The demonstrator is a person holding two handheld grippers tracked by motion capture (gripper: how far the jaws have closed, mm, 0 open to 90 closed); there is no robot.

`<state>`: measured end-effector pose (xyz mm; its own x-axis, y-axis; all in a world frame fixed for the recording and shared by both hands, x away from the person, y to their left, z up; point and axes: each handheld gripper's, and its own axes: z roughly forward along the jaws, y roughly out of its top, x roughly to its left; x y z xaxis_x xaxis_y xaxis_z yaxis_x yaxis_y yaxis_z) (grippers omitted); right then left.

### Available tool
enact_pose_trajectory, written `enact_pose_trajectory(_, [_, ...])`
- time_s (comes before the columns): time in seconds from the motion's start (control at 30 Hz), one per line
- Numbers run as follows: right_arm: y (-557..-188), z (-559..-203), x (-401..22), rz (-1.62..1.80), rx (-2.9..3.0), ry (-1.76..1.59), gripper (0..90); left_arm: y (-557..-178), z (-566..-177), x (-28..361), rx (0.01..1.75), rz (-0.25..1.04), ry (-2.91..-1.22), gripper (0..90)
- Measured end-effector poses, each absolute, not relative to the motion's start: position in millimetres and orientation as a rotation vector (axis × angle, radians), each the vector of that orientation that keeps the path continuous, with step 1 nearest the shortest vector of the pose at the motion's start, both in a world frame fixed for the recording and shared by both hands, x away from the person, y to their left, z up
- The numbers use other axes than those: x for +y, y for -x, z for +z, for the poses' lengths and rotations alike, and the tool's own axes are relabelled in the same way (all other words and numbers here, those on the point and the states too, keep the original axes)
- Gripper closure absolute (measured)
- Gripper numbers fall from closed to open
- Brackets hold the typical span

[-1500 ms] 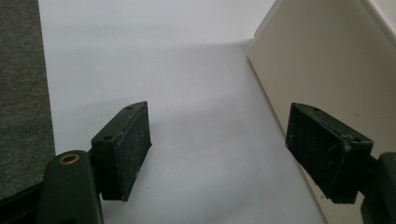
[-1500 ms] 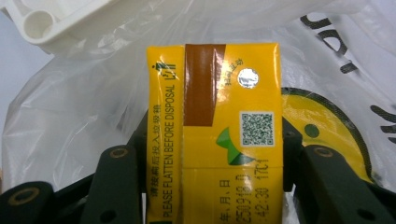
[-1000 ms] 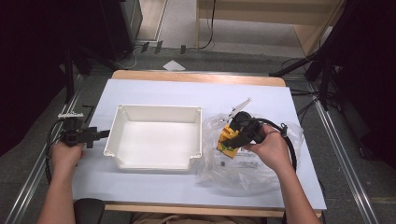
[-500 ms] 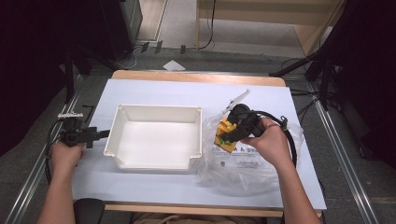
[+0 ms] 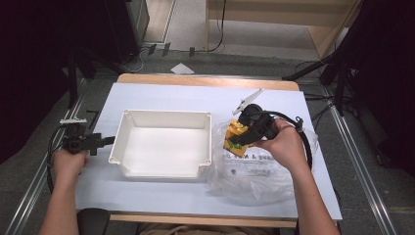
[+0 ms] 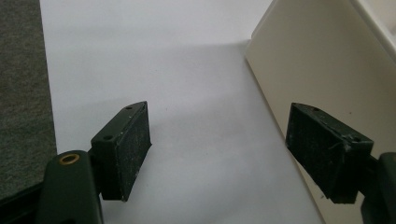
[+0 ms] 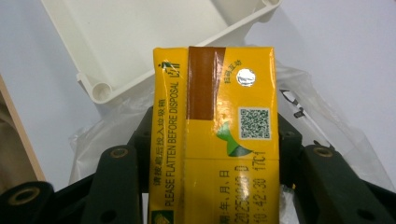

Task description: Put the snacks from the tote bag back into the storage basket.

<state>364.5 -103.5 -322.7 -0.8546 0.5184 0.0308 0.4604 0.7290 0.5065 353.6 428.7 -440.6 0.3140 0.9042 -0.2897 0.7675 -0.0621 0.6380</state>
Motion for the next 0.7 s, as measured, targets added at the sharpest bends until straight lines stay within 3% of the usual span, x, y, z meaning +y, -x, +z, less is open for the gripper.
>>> enact_pose_trajectory(0.7, [-381, -303, -88, 0.874, 2.867, -0.598, 52.6, -354, -441, 429, 1.485, 0.238, -1.857, 23.3])
